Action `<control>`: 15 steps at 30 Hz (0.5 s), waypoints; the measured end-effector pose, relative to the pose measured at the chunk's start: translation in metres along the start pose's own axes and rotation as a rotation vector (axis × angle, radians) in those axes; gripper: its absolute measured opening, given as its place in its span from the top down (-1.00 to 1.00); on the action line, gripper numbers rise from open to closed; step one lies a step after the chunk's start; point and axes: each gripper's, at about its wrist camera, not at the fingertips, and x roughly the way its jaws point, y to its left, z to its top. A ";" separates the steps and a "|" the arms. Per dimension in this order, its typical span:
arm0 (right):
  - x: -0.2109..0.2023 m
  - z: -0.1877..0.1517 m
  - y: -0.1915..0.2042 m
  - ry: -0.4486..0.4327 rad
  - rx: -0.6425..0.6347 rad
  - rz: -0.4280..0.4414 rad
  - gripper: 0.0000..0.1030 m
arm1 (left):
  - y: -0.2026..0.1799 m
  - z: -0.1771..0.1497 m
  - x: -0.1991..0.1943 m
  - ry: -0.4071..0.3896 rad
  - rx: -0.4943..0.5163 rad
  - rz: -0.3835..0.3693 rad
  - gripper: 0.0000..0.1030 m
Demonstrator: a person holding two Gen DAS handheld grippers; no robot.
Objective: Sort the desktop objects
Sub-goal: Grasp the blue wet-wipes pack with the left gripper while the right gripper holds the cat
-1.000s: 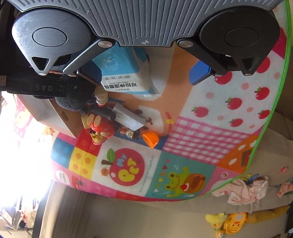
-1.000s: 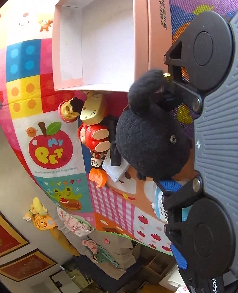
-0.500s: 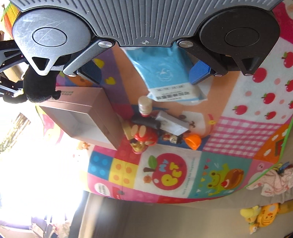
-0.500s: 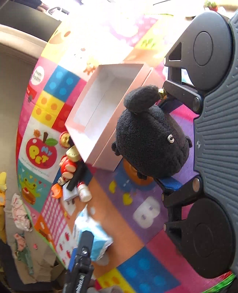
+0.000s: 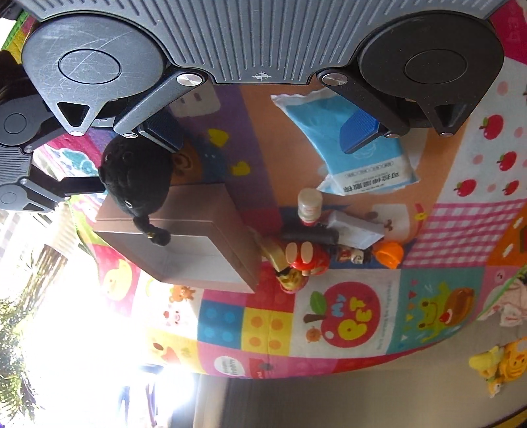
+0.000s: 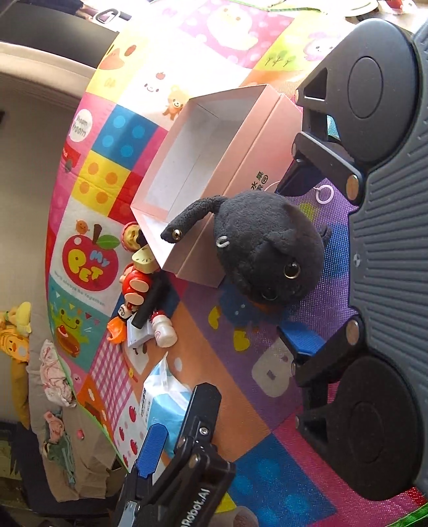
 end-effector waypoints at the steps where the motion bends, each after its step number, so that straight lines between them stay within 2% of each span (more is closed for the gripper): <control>1: 0.000 -0.001 -0.001 -0.002 0.006 -0.003 -0.69 | 0.003 0.001 0.001 -0.004 -0.006 0.029 -1.00; 3: 0.002 -0.003 -0.004 0.002 0.033 -0.007 -0.73 | 0.008 0.004 0.003 -0.010 -0.015 0.099 -1.00; 7: 0.006 -0.008 -0.009 0.013 0.094 -0.004 -0.84 | 0.015 0.006 0.016 0.004 -0.016 0.192 -1.00; 12: 0.005 -0.016 -0.011 0.009 0.116 -0.013 -0.94 | 0.023 0.002 0.027 0.040 0.034 0.300 -1.00; 15: 0.009 -0.022 -0.012 0.028 0.132 -0.013 -0.96 | 0.037 -0.004 0.025 0.062 0.026 0.316 -1.00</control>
